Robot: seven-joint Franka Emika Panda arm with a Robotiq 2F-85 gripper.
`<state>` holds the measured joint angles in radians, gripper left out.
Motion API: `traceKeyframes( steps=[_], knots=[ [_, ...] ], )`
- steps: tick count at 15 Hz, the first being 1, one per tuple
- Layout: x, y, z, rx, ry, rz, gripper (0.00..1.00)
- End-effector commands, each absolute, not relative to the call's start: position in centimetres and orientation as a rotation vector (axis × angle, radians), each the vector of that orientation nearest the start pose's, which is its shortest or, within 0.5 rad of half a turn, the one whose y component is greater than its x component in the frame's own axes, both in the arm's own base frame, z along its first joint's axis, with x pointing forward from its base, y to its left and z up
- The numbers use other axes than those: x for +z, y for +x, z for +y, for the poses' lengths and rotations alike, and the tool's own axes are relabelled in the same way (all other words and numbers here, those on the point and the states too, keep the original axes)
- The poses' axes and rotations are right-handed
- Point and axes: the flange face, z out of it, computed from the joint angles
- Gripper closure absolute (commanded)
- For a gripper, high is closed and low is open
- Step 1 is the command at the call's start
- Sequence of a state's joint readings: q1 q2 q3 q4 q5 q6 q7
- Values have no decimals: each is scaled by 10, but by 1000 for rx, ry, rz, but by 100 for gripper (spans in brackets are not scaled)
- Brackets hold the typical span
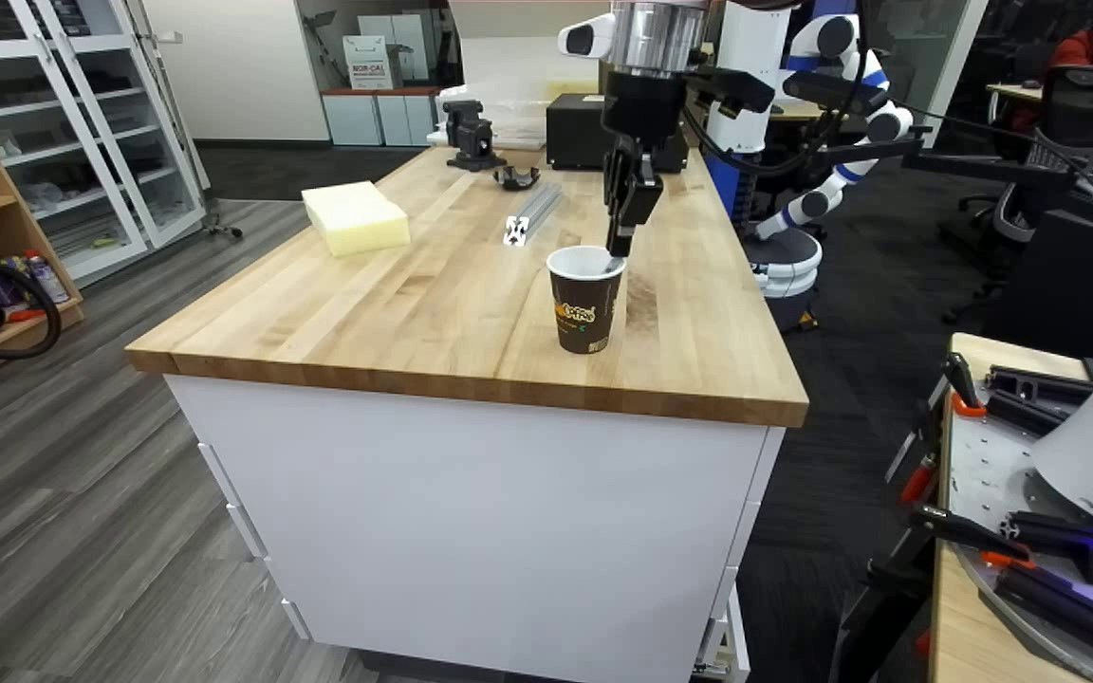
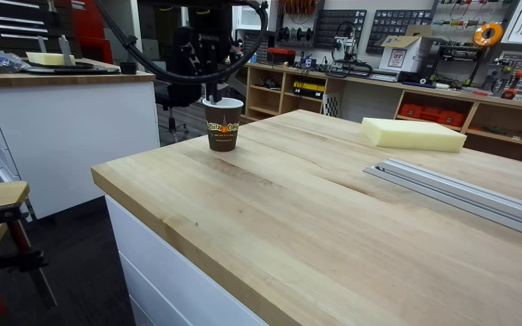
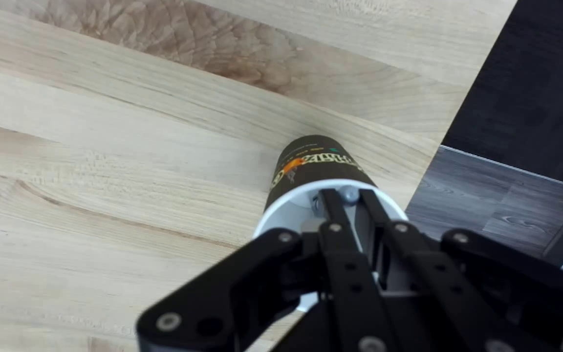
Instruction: Take the marker out of the cup and put it on the counter
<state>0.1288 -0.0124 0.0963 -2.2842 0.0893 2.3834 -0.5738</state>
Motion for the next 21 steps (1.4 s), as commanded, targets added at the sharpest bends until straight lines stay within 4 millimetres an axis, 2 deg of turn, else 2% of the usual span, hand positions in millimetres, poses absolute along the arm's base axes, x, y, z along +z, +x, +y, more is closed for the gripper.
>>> traceKeyframes(
  steps=[1, 6, 12, 21],
  knots=[
    [372, 513, 119, -196, -2874, -1148, 94],
    [381, 514, 122, -212, -2870, -1173, 94],
    [403, 518, 123, -257, -2874, -1203, 94],
    [461, 521, 123, -337, -2930, -1297, 94]
  ],
)
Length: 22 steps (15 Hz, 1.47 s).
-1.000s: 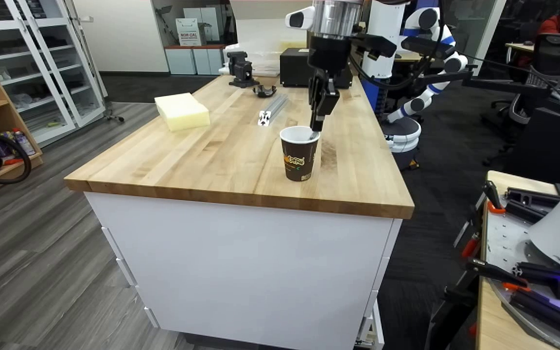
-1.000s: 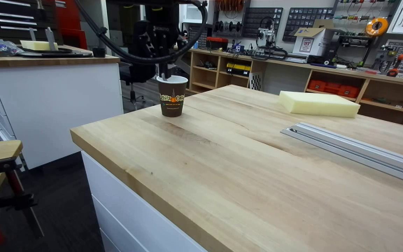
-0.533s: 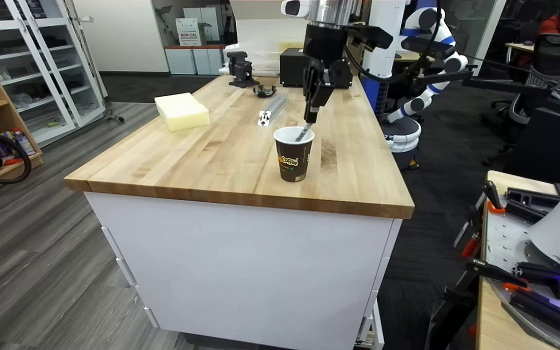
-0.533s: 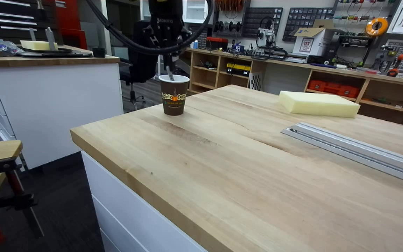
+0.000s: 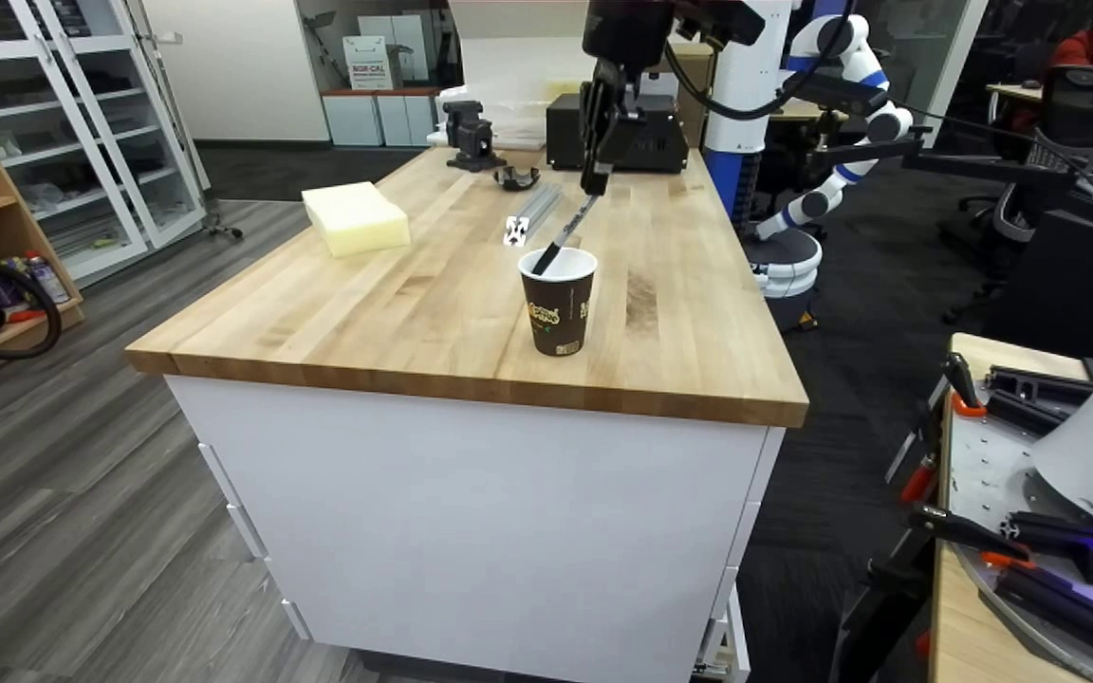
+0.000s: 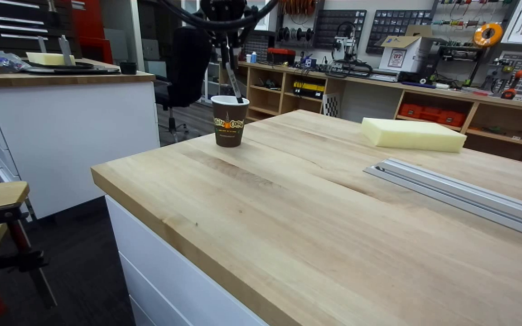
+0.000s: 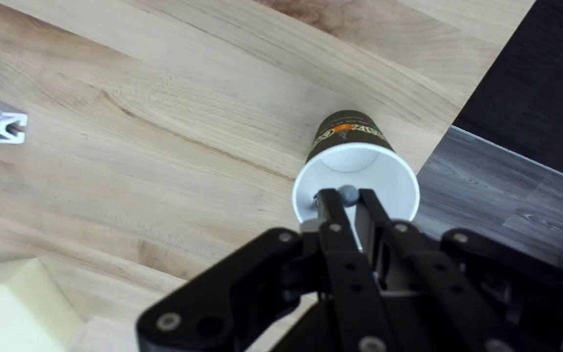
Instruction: Take the marker out of the cup and put it on the counter
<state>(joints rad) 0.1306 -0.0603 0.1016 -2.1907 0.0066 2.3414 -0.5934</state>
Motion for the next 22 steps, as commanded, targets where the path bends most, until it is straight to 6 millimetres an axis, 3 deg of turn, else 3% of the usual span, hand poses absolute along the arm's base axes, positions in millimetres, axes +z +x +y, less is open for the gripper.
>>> traceKeyframes(
  steps=[1, 5, 8, 13, 22],
  knots=[
    [469, 522, 121, -348, -2946, -1296, 94],
    [493, 531, 96, -379, -3031, -1216, 94],
    [500, 539, 66, -348, -3158, -1033, 94],
    [490, 544, 20, -189, -3333, -678, 94],
    [479, 572, -77, -125, -3376, -83, 94]
  ],
)
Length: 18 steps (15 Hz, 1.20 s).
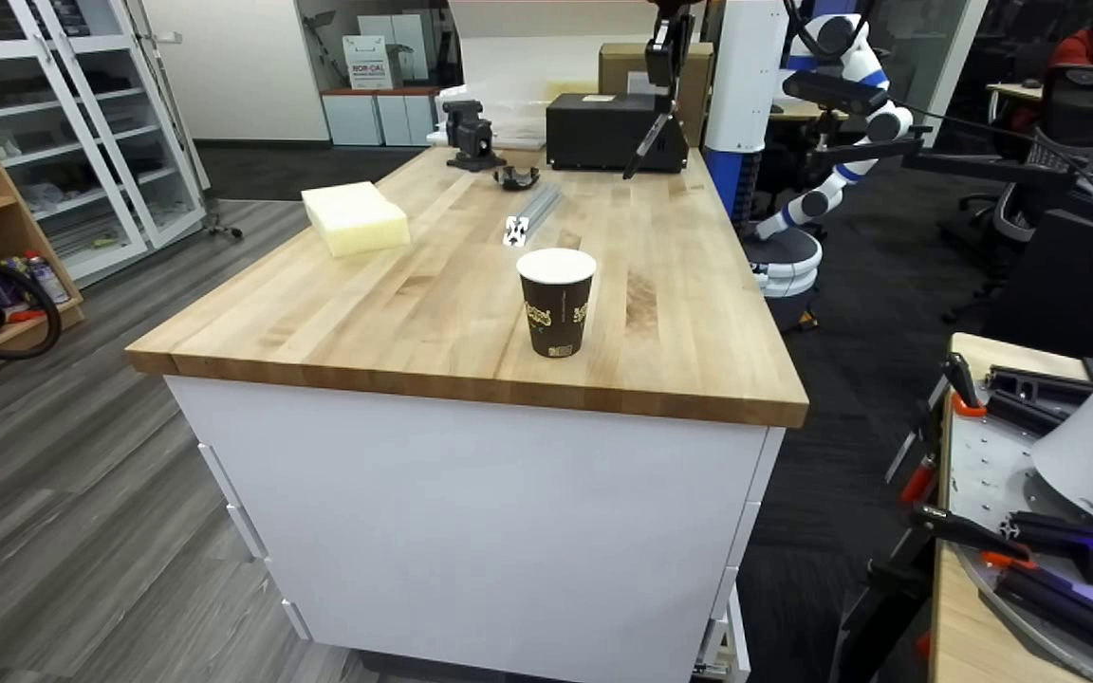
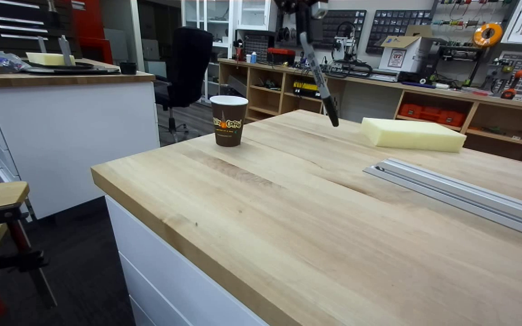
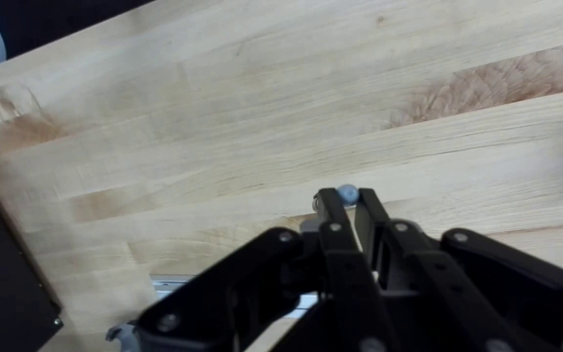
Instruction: Take the marker out of the cup and put it on the counter
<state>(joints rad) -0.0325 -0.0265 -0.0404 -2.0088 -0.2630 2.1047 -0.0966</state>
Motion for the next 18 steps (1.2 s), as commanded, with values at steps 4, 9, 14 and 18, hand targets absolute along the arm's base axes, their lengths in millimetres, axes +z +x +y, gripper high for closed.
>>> traceKeyframes(
  steps=[4, 9, 14, 18],
  knots=[
    [467, 579, -94, -26, -3312, -3, 93],
    [461, 578, -89, 20, -3265, 38, 45],
    [457, 577, -87, -16, -3253, 10, 37],
    [461, 576, -86, -30, -3244, 17, 19]
  ],
)
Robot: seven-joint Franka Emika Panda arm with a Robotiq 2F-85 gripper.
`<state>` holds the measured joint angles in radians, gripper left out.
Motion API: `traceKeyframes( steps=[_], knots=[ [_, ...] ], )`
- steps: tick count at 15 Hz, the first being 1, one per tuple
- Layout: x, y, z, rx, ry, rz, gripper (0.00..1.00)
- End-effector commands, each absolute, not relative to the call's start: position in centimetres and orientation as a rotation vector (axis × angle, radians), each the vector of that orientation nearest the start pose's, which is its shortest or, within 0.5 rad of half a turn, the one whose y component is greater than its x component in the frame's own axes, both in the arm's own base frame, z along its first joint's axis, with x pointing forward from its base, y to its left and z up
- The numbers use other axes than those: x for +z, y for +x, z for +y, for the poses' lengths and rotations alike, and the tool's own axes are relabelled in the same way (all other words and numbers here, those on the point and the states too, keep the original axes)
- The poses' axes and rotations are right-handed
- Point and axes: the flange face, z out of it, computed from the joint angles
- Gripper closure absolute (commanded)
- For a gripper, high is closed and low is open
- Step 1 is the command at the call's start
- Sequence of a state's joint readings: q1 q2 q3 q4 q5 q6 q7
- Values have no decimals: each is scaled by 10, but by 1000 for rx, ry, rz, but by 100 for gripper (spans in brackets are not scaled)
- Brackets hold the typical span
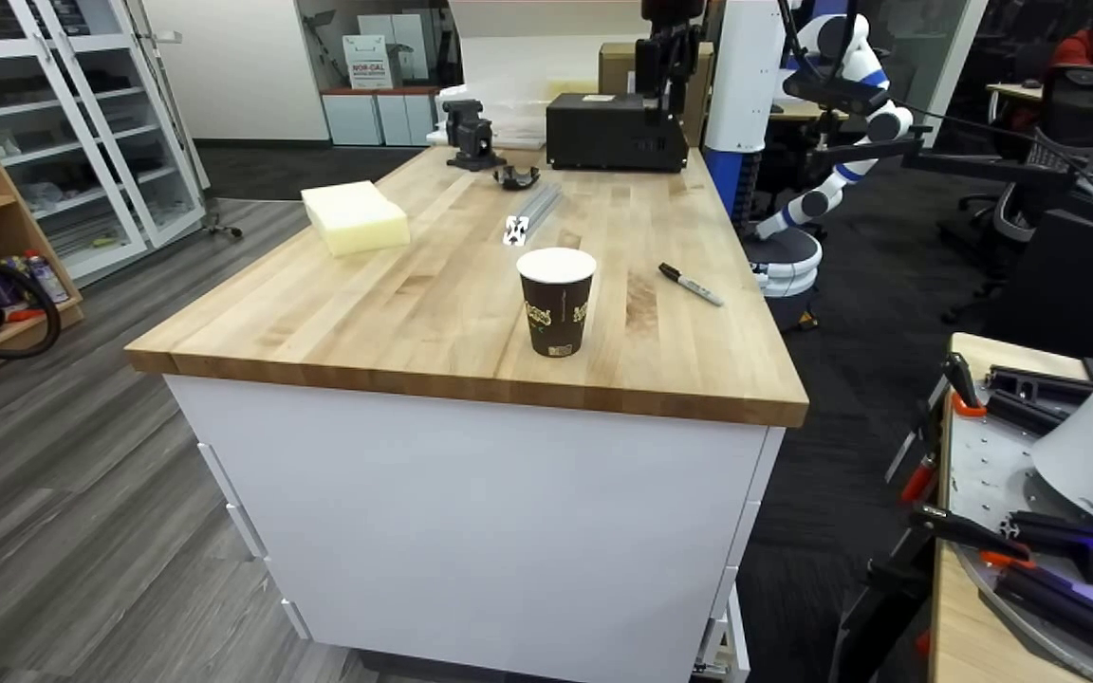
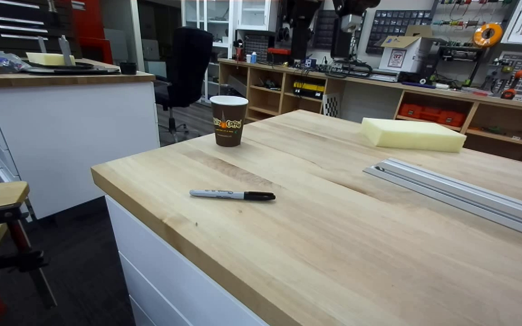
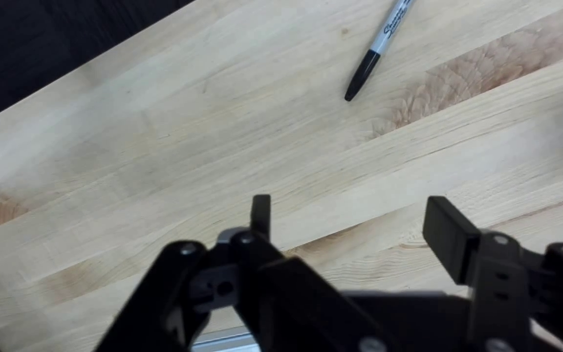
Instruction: Take the marker out of the cup and put it on the counter
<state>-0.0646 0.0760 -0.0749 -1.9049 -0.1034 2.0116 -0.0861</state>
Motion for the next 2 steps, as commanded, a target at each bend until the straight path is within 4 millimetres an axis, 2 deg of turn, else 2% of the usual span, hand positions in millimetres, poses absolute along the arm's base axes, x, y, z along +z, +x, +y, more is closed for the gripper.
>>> traceKeyframes(
  steps=[1, 2],
  knots=[
    [461, 576, -86, -30, -3244, 17, 19],
    [461, 576, -86, -29, -3244, 17, 19]
  ],
)
